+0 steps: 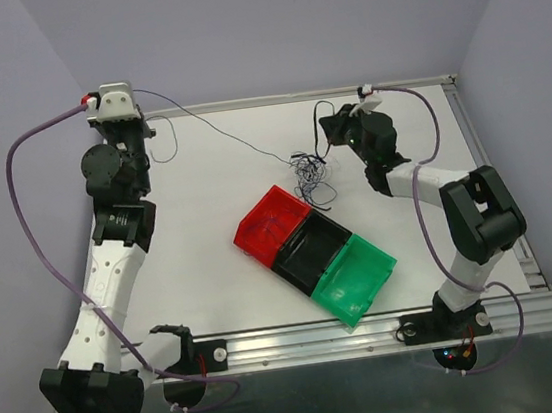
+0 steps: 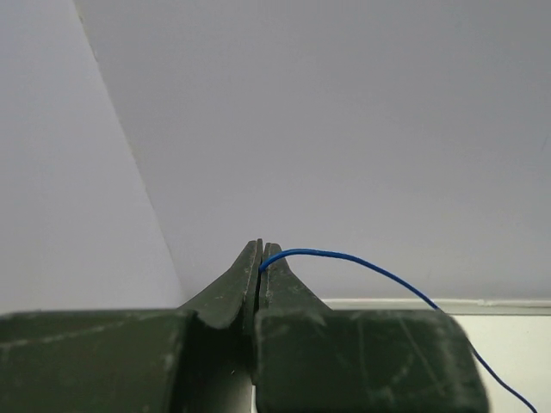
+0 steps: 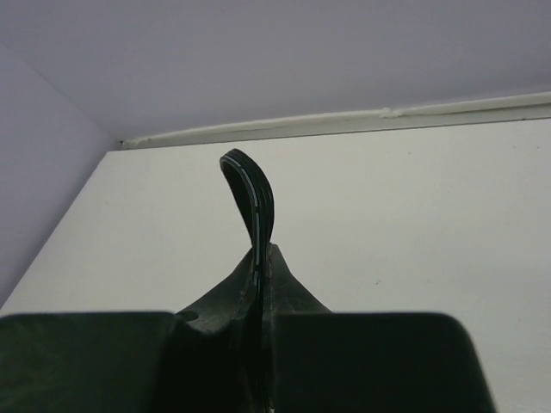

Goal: Untangle the cables

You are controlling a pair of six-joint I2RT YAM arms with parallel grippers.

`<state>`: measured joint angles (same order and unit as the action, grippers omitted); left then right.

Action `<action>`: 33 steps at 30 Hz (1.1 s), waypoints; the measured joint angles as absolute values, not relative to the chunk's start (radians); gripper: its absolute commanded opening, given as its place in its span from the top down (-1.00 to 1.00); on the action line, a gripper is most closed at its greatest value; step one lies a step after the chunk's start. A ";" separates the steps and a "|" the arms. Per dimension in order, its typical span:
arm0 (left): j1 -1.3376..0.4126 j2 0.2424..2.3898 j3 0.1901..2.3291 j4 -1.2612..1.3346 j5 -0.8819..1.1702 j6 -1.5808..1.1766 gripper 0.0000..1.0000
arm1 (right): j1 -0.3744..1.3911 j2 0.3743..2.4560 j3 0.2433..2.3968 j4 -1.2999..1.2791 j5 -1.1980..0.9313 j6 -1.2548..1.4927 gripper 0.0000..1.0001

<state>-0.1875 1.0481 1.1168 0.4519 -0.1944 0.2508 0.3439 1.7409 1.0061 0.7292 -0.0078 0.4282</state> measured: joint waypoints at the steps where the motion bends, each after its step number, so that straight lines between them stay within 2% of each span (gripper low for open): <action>1: -0.187 1.059 1.117 0.451 -0.192 0.249 1.00 | 0.349 1.731 1.006 0.729 -0.013 0.429 0.99; 6: -0.181 1.128 1.117 0.447 -0.186 0.245 1.00 | 0.361 1.599 1.019 0.691 -0.020 0.423 0.99; 15: -0.104 1.215 1.117 0.456 -0.149 0.211 1.00 | 0.361 1.278 1.264 0.509 -0.032 0.408 0.99; 20: 0.036 1.311 1.155 0.417 -0.062 0.143 1.00 | 0.361 1.043 1.276 0.405 0.143 0.397 0.99; 25: 0.152 1.342 1.181 0.382 -0.016 0.101 1.00 | 0.361 0.862 1.180 0.329 0.387 0.391 0.99; 33: 0.297 1.343 1.279 0.331 0.099 0.046 1.00 | 0.361 0.766 1.052 0.231 0.658 0.380 0.99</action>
<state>0.2974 1.3426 1.2793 0.3309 0.0986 0.0456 0.3607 0.7658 1.0515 0.2310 0.6579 0.3801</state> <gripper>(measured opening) 0.063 0.037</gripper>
